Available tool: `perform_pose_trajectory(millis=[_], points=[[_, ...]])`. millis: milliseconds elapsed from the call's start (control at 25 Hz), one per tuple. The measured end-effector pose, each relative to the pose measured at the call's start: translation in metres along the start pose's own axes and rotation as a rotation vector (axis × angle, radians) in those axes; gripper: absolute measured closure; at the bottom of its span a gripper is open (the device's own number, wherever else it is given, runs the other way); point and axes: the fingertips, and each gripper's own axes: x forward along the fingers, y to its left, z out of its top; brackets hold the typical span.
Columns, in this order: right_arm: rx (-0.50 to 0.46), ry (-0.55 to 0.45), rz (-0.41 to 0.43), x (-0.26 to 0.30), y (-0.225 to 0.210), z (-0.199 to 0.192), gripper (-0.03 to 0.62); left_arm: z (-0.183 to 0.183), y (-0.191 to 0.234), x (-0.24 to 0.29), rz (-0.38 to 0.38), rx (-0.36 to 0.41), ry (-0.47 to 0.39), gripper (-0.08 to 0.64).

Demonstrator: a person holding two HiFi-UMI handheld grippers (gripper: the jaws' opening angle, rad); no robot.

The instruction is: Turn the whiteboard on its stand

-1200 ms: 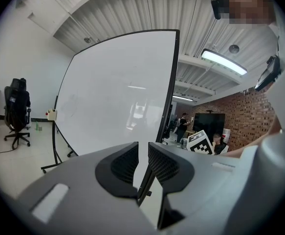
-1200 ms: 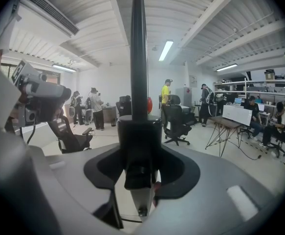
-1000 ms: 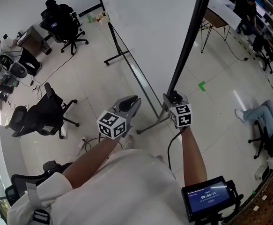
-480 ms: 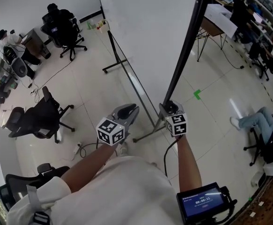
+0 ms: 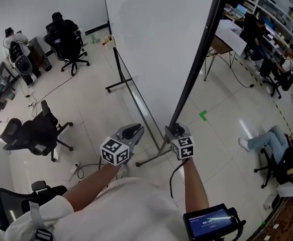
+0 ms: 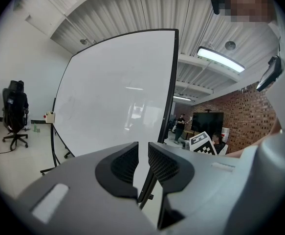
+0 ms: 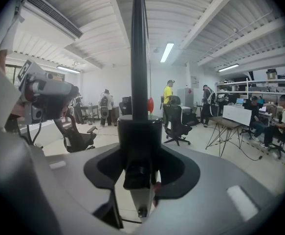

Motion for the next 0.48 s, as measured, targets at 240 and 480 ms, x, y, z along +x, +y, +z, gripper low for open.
perform_pose_trajectory(millis=[240, 480], points=[[-0.004, -0.005, 0.009, -0.015, -0.005, -0.005, 0.405, 0.0, -0.013, 0.006, -0.013, 0.011, -0.006, 0.494], [-0.004, -0.005, 0.011, -0.034, -0.011, -0.012, 0.405, -0.004, -0.032, 0.012, -0.026, 0.014, 0.003, 0.494]])
